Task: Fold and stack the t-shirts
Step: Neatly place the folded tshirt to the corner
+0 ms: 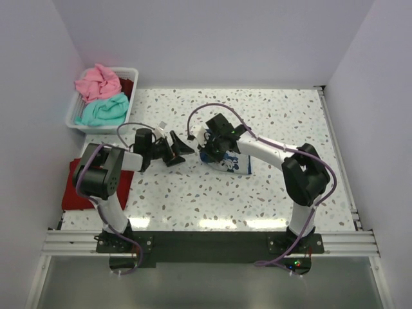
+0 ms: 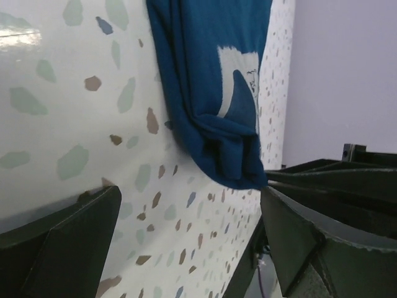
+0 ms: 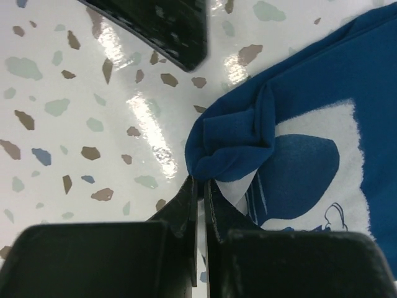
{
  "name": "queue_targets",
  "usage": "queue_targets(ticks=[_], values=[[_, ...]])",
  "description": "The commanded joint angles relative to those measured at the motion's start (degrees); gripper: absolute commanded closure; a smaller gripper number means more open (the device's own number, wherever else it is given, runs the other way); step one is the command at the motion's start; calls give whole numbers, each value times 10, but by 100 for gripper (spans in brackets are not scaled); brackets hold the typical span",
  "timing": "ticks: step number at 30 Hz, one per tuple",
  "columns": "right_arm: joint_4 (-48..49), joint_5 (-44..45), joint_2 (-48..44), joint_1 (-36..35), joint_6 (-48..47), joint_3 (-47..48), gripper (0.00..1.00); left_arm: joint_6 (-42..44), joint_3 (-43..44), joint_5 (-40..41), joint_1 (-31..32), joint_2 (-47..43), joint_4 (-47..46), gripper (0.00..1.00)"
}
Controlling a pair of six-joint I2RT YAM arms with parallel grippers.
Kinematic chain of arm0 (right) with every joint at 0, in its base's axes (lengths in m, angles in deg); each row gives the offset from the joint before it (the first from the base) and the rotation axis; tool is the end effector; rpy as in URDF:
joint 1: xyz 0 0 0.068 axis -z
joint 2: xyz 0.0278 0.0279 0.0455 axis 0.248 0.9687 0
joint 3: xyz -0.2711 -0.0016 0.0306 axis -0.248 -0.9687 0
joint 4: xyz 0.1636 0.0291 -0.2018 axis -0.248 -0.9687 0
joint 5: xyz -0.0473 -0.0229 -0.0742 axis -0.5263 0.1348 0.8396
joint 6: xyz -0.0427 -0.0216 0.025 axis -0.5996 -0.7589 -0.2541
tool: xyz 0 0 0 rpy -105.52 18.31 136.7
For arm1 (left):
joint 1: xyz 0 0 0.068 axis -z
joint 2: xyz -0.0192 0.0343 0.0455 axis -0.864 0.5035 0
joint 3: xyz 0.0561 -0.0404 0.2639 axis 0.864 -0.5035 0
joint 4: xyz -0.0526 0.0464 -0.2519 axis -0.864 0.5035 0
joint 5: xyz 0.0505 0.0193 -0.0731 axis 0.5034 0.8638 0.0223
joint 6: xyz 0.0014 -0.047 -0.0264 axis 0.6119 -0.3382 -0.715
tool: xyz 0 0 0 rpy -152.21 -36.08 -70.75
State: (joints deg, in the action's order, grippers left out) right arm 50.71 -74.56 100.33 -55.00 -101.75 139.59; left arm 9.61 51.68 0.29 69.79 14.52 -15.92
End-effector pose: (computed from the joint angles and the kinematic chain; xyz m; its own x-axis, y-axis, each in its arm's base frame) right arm 0.2993 0.2670 0.2140 -0.3104 -0.7602 -0.5708 -0.9138 0.4041 -0.0412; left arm 0.3144 -0.0807 0.1200 -0.8909 -0.3984 -0.2181 0.0046 0.4721 -0.8815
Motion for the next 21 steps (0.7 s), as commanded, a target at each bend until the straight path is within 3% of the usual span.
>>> queue_targets(ticks=[1, 11, 21], values=[[-5, -52, -39, -6, 2, -5, 100, -107, 2, -2, 29, 38, -131, 0], [-18, -71, -56, -6, 9, 9, 100, -171, 38, 64, 82, 87, -104, 0], [1, -67, -75, -51, -5, -37, 100, -233, 80, 34, 96, 159, -113, 0]])
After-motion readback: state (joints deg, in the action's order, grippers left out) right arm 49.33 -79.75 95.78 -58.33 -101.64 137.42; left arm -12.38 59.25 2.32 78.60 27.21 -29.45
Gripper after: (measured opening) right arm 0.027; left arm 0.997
